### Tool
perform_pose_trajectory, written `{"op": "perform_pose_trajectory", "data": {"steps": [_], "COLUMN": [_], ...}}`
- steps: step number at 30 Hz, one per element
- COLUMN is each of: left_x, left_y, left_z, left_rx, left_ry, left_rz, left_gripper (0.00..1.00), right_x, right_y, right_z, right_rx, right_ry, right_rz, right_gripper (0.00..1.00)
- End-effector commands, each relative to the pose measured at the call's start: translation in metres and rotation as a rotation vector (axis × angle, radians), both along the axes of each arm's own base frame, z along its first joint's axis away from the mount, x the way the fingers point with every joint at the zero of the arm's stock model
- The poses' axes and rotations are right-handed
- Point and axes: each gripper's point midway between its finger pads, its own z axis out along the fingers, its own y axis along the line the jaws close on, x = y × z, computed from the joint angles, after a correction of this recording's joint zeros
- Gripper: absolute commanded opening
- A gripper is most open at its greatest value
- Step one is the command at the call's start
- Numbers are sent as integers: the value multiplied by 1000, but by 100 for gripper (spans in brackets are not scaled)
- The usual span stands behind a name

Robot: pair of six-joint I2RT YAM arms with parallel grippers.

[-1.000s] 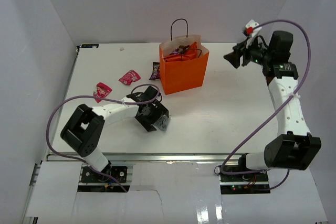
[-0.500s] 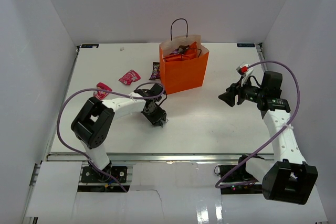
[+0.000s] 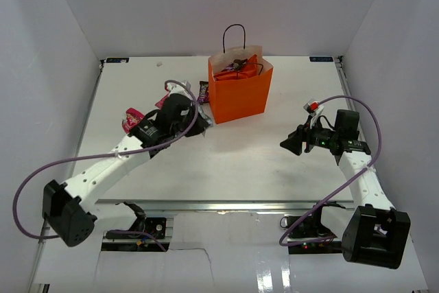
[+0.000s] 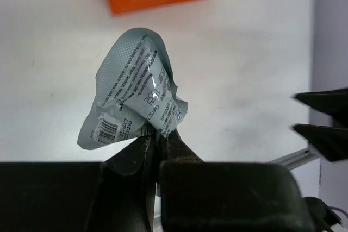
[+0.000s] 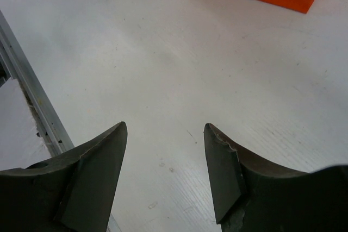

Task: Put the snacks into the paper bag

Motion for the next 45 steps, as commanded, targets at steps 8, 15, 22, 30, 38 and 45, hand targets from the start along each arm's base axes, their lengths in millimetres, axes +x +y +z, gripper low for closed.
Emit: {"op": "perform_pose_trajectory", "data": {"steps": [8, 15, 22, 30, 38, 45], "left_x": [66, 133, 168, 158, 151, 168], "left_y": [-36, -77, -92, -116, -117, -108], "left_z": [236, 244, 227, 199, 192, 206], "left_rx": [243, 349, 322, 202, 170, 207], "left_ry": [-916, -976, -947, -878, -847, -865], "left_rz": [-429, -541, -573, -680, -694, -597], "left_gripper": [14, 13, 15, 26, 58, 67], "right_x": [-6, -7, -5, -3, -2, -1], "right_y": [7, 6, 1, -2, -4, -5], "right_z": [-4, -5, -4, -7, -10, -11], "right_rx": [46, 37, 31, 29, 31, 32], "right_ry": [-62, -79, -92, -89, -78, -74], "right_rz": [50, 46, 28, 17, 7, 4], "right_gripper": [65, 65, 65, 65, 66, 66]}}
